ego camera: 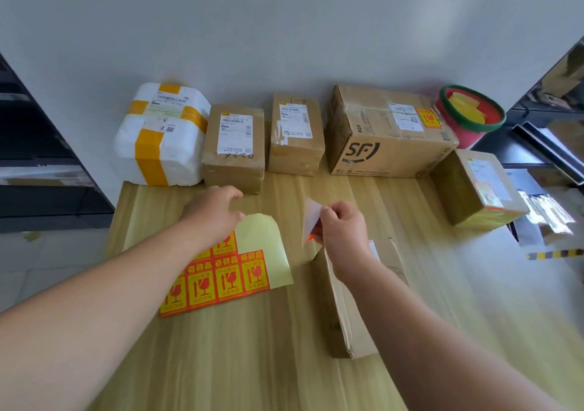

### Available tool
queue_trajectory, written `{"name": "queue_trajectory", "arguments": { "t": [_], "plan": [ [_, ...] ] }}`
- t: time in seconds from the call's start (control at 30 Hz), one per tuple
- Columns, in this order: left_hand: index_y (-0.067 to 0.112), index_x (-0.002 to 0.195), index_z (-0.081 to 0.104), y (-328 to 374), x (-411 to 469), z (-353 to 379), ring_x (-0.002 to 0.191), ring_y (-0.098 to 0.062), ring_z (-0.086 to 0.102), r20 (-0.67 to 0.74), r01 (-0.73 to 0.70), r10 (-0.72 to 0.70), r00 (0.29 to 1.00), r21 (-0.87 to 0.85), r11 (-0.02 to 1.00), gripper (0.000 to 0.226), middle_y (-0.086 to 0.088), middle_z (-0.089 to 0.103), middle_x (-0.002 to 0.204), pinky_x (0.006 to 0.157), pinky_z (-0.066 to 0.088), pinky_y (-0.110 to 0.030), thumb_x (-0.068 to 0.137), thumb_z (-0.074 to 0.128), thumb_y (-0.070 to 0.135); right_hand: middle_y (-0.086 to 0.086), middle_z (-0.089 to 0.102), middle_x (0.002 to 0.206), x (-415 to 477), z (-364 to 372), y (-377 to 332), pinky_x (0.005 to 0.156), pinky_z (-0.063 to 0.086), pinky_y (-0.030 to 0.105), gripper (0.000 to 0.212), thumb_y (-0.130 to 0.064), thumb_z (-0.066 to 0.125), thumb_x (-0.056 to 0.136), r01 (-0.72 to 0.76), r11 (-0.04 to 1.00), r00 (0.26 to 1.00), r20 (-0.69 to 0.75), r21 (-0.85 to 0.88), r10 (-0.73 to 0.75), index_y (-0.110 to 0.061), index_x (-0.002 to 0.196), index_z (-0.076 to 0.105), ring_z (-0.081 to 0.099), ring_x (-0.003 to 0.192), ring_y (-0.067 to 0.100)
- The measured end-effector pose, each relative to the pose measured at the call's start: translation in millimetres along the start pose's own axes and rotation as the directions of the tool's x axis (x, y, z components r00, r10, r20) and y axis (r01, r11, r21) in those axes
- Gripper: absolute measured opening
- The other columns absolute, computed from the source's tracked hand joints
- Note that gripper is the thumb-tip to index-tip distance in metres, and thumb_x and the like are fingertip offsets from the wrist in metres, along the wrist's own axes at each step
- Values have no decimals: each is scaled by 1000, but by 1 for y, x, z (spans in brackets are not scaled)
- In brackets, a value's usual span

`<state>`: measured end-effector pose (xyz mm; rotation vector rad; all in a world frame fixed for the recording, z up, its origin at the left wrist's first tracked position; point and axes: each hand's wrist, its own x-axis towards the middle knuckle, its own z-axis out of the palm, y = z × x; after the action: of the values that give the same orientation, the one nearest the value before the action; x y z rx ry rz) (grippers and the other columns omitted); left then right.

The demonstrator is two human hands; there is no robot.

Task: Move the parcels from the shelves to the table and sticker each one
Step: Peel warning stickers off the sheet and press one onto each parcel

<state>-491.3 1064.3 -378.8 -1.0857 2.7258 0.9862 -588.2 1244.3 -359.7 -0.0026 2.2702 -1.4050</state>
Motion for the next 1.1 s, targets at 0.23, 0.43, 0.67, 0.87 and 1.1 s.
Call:
{"name": "queue_trajectory", "arguments": {
  "t": [0.23,0.43,0.67,0.87,1.1],
  "plan": [
    [16,101,70,46,-30,24,98,-14,61,-14,-154,158,987,-346,926,15,3,69,100,88,47,-28,89,63,20,9,72,78,-9,10,1,81,55,52,14,-17,48,92,67,998,996,51,-2,-67,-10,89,59,69,82,30],
    [19,84,73,58,-41,40,87,-13,69,15,-118,151,988,-548,828,16,4,74,83,86,54,-41,84,70,35,5,69,71,-19,1,4,79,54,50,13,-14,55,91,95,992,989,109,82,-104,-8,84,64,65,71,22],
    [14,79,72,86,-61,52,82,-16,67,-42,-79,67,997,-598,798,8,-2,73,80,81,53,-30,83,72,21,8,67,76,-25,-35,13,80,54,47,17,-15,56,91,102,985,963,237,136,-132,-8,85,71,60,72,19],
    [18,83,70,117,-78,65,84,-16,67,-17,-36,33,999,-617,786,10,-2,72,84,84,53,-30,79,74,10,3,69,81,-24,-79,24,66,49,28,24,-24,51,95,120,985,923,352,124,-157,-20,93,74,62,74,16],
    [21,75,66,166,-95,81,74,-9,57,-90,-34,-28,996,-619,785,15,5,65,75,71,44,-24,86,65,11,7,73,88,-14,-134,30,69,54,27,17,-15,55,94,156,980,913,360,121,-190,-19,98,70,65,74,14]
  ]
}}
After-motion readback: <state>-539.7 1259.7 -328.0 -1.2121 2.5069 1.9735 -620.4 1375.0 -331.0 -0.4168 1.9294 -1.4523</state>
